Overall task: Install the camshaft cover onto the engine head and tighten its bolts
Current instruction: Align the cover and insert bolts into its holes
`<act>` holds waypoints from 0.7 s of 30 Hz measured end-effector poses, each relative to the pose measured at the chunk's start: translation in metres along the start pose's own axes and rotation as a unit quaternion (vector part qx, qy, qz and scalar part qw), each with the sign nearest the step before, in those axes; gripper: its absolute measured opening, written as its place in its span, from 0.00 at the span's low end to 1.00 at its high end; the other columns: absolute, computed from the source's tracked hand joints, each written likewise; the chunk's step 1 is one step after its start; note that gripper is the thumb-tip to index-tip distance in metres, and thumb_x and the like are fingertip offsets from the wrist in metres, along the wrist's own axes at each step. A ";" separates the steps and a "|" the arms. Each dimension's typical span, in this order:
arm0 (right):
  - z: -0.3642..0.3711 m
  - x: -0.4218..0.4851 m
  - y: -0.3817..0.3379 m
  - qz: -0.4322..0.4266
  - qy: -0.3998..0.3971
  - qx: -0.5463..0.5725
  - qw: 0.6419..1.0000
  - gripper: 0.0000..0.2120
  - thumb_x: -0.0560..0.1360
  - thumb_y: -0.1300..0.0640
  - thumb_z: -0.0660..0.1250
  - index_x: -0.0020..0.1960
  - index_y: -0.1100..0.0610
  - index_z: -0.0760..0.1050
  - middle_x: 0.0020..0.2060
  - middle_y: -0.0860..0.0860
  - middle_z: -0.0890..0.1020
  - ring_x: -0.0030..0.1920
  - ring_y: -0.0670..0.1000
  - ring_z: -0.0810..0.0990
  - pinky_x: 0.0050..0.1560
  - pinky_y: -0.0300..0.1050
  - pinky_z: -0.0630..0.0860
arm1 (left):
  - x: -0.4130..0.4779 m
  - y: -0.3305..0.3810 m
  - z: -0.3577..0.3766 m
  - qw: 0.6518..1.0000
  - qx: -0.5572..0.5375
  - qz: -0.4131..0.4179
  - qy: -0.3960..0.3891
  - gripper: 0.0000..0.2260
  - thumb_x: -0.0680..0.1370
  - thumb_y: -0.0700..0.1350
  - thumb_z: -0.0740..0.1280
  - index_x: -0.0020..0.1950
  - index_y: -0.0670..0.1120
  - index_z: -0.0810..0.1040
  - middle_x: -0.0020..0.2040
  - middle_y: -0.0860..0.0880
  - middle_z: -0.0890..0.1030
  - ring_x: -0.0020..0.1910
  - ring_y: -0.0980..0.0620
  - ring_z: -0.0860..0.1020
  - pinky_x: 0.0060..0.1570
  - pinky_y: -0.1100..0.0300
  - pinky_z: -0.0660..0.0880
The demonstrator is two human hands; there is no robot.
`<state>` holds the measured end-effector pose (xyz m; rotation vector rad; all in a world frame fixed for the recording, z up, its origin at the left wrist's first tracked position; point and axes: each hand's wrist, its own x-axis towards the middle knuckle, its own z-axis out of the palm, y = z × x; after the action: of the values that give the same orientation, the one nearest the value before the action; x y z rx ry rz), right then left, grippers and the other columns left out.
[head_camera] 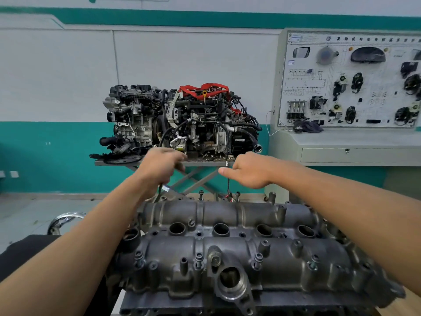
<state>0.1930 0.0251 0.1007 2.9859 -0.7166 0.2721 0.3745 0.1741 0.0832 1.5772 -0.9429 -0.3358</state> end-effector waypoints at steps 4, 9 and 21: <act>0.001 0.002 -0.009 -0.021 0.042 0.061 0.997 0.30 0.81 0.36 0.52 0.29 0.56 0.64 0.25 0.52 0.69 0.26 0.52 0.68 0.32 0.45 0.68 | 0.008 -0.009 -0.017 0.966 -0.233 -0.103 -0.030 0.17 0.83 0.50 0.60 0.35 0.47 0.72 0.28 0.50 0.69 0.25 0.54 0.62 0.27 0.61 0.59; 0.020 -0.001 -0.012 -0.021 0.041 0.097 0.994 0.30 0.81 0.36 0.53 0.27 0.54 0.63 0.23 0.51 0.68 0.25 0.52 0.66 0.32 0.45 0.67 | 0.008 -0.029 -0.017 0.952 -0.290 -0.094 -0.037 0.21 0.84 0.52 0.56 0.32 0.49 0.65 0.28 0.51 0.65 0.26 0.54 0.62 0.31 0.59 0.60; 0.030 -0.007 -0.010 -0.019 0.051 0.131 0.990 0.30 0.81 0.36 0.54 0.28 0.55 0.63 0.23 0.51 0.67 0.26 0.51 0.65 0.34 0.47 0.67 | -0.005 -0.022 -0.007 0.975 -0.210 -0.033 -0.063 0.22 0.85 0.52 0.56 0.31 0.49 0.63 0.27 0.52 0.62 0.27 0.54 0.60 0.33 0.58 0.58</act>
<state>0.1960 0.0342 0.0702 3.1950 -0.6607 0.5540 0.3846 0.1815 0.0630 1.2105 -0.8494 -0.6447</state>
